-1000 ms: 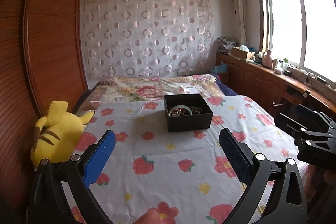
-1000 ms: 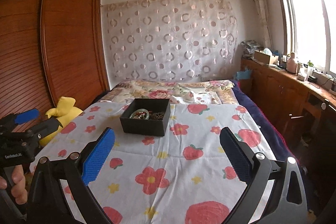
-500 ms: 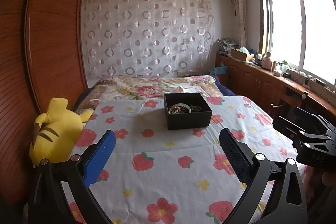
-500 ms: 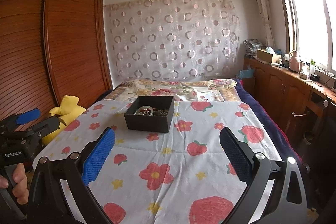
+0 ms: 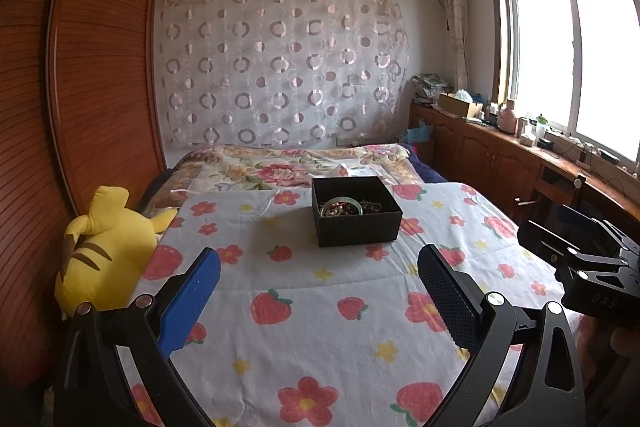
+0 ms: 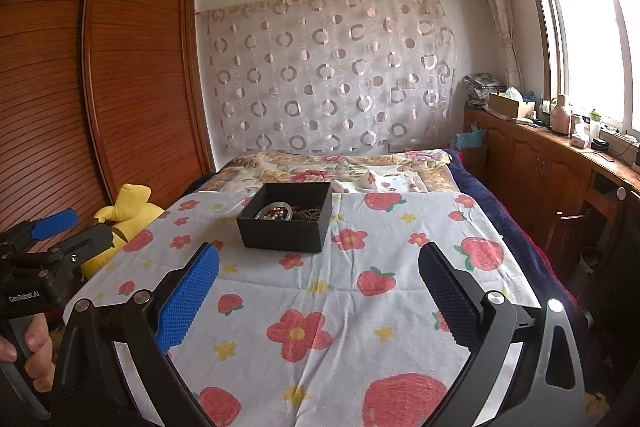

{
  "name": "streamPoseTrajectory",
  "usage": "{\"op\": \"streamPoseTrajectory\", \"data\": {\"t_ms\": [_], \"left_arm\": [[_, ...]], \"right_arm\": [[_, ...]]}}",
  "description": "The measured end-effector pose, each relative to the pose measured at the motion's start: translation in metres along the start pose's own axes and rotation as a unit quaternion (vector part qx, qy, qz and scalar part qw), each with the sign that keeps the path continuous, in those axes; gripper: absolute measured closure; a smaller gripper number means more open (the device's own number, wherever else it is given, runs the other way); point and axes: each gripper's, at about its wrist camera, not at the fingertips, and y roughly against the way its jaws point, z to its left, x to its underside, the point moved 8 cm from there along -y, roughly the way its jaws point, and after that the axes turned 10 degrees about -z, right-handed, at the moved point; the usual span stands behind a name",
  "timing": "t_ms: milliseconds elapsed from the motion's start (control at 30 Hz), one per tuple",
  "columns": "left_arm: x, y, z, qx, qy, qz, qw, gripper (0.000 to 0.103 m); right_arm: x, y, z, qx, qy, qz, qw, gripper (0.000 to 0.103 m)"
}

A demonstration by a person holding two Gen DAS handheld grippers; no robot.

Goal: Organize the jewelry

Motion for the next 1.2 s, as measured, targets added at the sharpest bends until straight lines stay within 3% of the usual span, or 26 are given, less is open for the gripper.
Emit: {"op": "streamPoseTrajectory", "data": {"t_ms": [1200], "left_arm": [[0.0035, 0.0007, 0.0005, 0.001, 0.001, 0.000, 1.0000, 0.008]], "right_arm": [[0.0012, 0.0003, 0.0011, 0.000, 0.000, 0.000, 1.000, 0.002]]}}
